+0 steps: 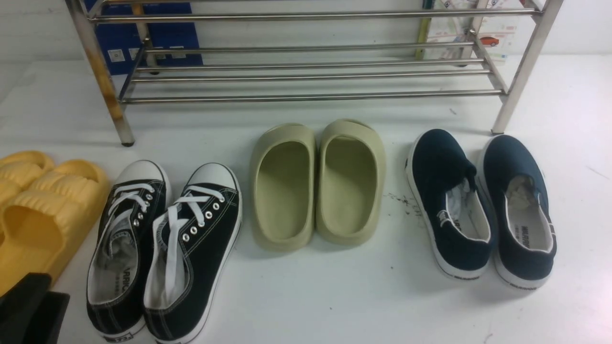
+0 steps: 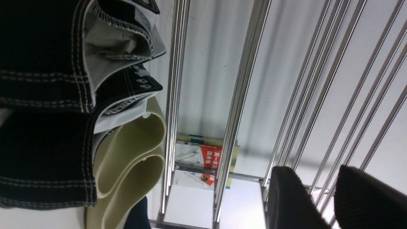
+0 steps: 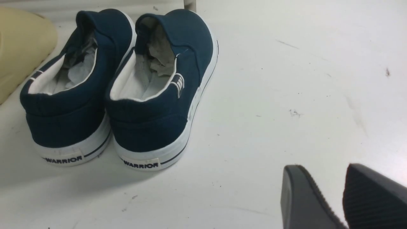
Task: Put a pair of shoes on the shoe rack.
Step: Use the left arm to grab the shoe closest to it
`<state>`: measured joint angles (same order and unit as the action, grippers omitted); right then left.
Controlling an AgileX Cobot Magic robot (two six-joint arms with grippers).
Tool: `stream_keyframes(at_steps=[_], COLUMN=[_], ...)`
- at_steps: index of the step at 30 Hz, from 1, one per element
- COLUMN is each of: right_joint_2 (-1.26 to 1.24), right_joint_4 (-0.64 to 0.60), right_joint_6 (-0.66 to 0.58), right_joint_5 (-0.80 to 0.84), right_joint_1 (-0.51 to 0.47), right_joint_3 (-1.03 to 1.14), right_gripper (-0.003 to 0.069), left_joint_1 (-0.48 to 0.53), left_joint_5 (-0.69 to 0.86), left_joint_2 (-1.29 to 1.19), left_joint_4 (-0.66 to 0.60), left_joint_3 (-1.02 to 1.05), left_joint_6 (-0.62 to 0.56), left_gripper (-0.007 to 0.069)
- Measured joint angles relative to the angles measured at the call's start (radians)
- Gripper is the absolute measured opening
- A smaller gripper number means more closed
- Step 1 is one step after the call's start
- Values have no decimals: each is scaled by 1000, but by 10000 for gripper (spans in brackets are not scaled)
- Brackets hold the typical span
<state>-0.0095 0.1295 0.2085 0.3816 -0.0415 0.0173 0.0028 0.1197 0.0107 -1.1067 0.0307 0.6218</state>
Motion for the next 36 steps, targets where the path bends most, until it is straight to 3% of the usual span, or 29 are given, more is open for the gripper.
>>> stream_keyframes(at_steps=[16, 27, 34, 36], right_joint_2=[0, 0, 0, 0], right_joint_4=[0, 0, 0, 0], right_joint_6=[0, 0, 0, 0], right_joint_5=[0, 0, 0, 0], right_joint_1=[0, 0, 0, 0], right_joint_3=[0, 0, 0, 0], right_gripper=[239, 239, 239, 239], left_joint_1=[0, 0, 0, 0], left_joint_5=[4, 34, 81, 87], left_joint_2=[0, 0, 0, 0], left_joint_4=[-5, -198, -288, -288], left_joint_3=[0, 0, -85, -115], left_joint_6=[-494, -555, -751, -796], left_gripper=[238, 229, -2, -13])
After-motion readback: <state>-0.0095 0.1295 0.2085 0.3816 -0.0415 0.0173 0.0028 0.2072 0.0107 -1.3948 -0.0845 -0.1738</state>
